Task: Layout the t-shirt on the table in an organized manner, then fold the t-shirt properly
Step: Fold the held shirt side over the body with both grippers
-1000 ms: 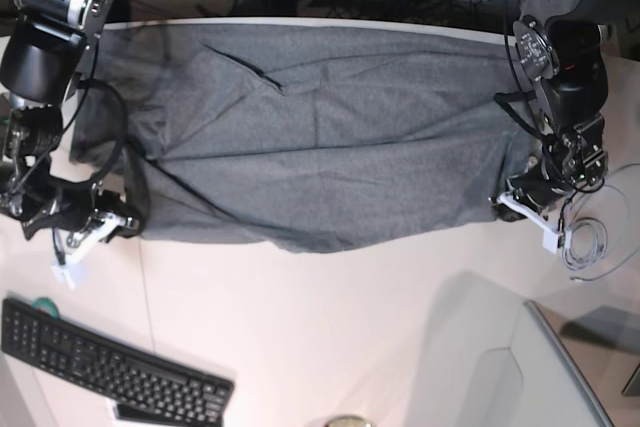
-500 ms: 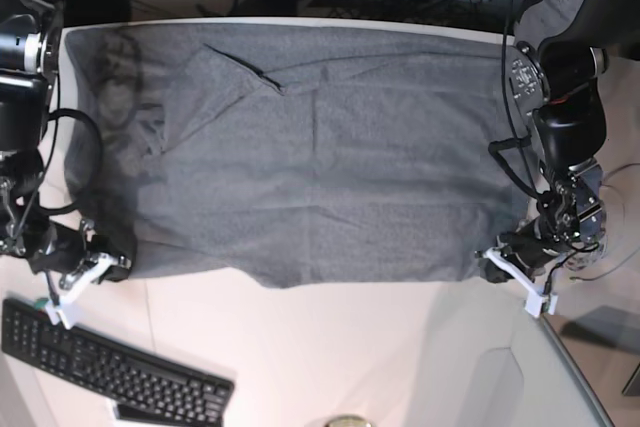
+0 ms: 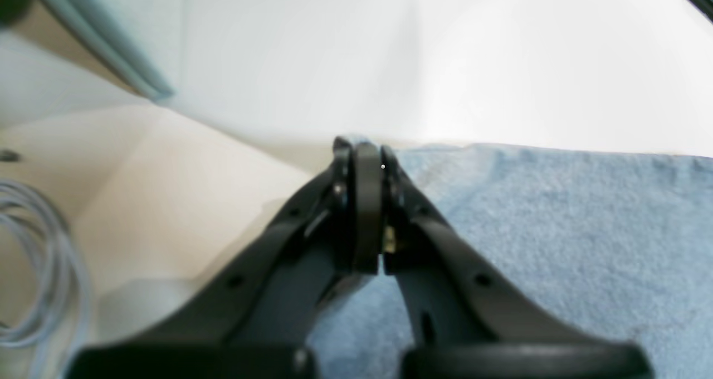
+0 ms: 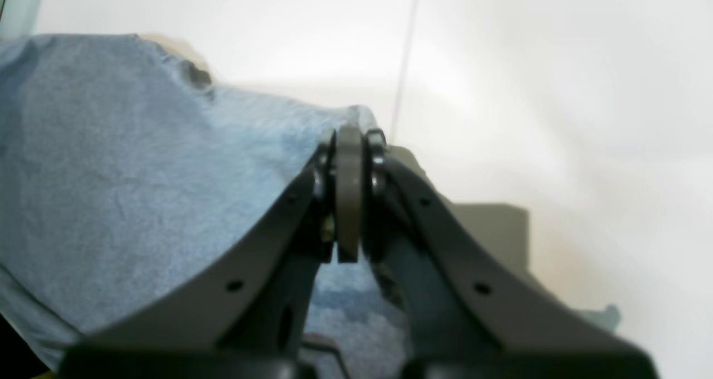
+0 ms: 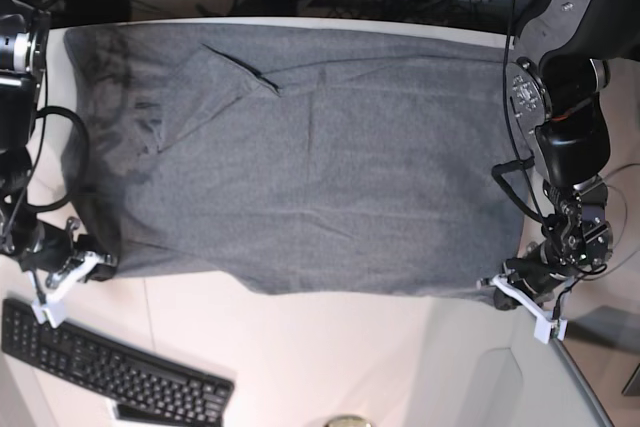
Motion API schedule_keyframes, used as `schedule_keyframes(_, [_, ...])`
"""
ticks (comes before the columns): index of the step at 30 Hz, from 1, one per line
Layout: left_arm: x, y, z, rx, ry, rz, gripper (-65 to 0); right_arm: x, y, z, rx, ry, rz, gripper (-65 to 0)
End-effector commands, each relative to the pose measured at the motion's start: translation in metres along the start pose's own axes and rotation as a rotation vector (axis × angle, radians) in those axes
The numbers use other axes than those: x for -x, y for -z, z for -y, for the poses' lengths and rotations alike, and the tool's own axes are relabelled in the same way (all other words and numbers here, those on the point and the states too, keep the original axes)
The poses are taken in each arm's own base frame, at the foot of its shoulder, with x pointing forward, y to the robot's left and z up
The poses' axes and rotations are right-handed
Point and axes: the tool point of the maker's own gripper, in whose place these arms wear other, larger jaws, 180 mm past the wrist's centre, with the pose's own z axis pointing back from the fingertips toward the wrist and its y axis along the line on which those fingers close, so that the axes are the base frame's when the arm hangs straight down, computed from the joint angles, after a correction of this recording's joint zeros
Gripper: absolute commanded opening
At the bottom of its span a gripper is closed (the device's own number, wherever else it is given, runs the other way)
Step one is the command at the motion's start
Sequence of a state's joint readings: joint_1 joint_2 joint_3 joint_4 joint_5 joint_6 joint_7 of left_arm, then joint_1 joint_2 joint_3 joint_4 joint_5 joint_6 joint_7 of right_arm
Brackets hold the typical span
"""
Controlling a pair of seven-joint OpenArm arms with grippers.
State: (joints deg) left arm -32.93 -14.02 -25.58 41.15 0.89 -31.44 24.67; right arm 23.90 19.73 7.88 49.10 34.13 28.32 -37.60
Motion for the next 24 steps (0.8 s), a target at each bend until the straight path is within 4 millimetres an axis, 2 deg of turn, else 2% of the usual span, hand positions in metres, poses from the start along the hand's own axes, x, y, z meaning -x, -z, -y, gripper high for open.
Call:
schedule_keyframes(1, [-0.037,-0.006,-0.006,-0.011,0.018,0.091,-65.0,-0.031,-0.009,-0.001,-0.006,-0.020,0.077,-65.0])
schedule_keyframes(4, [-0.029,-0.012,-0.012,-0.027,0.030,0.087,-65.0,-0.027,-0.008,0.000,-0.005,-0.018,0.069,-65.0])
schedule_keyframes(6, [-0.017,-0.015,-0.015,-0.034,0.032,0.073,-65.0,-0.015,-0.007,0.002,-0.002,-0.011,0.051,-65.0])
schedule_keyframes(9, [0.003,-0.021,-0.026,-0.054,0.042,0.039,-65.0,-0.007,-0.014,0.006,0.011,-0.036,0.043,-65.0])
schedule_keyframes(14, [0.039,-0.034,-0.029,-0.070,0.071,-0.003,-65.0,0.011,-0.026,-0.001,0.017,-0.101,-0.011,-65.0])
schedule_keyframes(19, [0.061,-0.053,-0.035,-0.053,0.007,-0.021,-65.0,0.040,-0.030,0.000,0.023,-0.107,-0.065,-65.0])
schedule_keyframes(24, [0.070,-0.077,-0.045,-0.055,0.008,-0.024,-65.0,0.054,-0.036,-0.004,0.021,-0.129,-0.073,-65.0])
